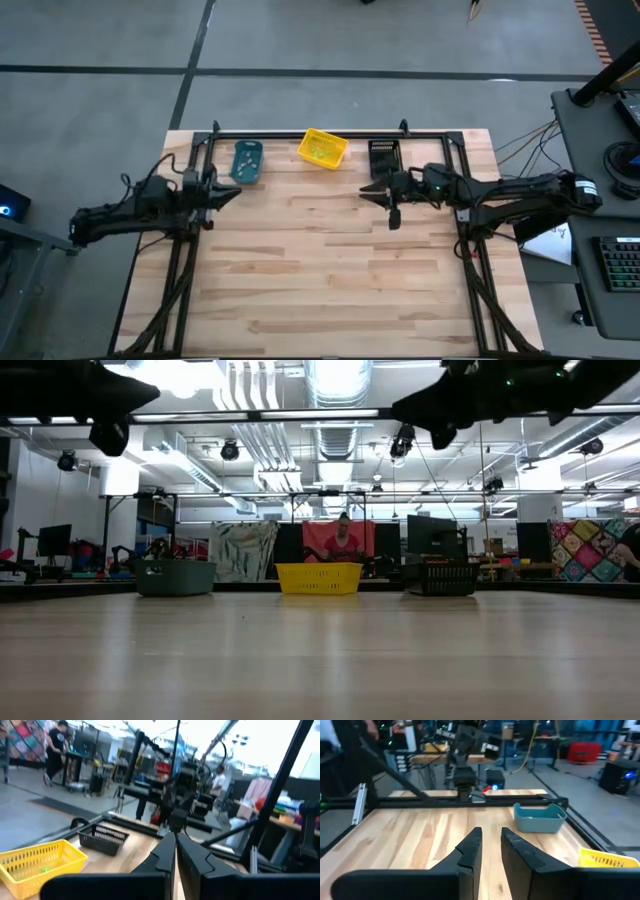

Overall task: Sort Halloween decoration
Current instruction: Return to Home Position

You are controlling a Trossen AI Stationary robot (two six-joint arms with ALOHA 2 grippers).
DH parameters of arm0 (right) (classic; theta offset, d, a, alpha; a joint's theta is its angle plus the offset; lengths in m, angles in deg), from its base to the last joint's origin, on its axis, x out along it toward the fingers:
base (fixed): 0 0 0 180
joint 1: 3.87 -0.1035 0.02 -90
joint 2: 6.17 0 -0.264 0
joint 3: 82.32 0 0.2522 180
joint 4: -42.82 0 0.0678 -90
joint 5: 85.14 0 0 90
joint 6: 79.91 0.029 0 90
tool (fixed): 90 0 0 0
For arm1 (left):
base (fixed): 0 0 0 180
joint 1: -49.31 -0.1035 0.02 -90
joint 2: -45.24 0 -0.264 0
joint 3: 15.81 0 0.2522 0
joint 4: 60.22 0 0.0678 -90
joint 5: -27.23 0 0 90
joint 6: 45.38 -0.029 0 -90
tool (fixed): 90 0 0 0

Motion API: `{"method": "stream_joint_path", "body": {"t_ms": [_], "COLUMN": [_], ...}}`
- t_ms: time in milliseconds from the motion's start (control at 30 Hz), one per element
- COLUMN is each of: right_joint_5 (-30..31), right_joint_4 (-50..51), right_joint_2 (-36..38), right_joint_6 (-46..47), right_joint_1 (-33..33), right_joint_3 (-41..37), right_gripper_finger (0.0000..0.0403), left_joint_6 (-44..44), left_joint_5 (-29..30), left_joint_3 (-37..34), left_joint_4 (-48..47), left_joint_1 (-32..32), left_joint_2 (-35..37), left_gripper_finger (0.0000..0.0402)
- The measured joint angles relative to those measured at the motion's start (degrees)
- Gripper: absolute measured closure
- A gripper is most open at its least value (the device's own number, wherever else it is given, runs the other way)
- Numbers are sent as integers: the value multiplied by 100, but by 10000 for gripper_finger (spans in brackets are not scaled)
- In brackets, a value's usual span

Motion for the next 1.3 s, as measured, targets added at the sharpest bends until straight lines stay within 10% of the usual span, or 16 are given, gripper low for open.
{"method": "stream_joint_path", "body": {"t_ms": [500, 1300], "right_joint_5": [748, 1322], "right_joint_4": [-143, 483], "right_joint_2": [1592, 5631], "right_joint_6": [93, 112], "right_joint_1": [3, 2], "right_joint_3": [-1288, -3042], "right_gripper_finger": [338, 346], "left_joint_6": [213, 181], "left_joint_5": [23, 54], "left_joint_3": [-1543, -1489], "left_joint_4": [1224, 1013], "left_joint_1": [10, 11], "left_joint_2": [459, 281], "left_gripper_finger": [402, 402]}}
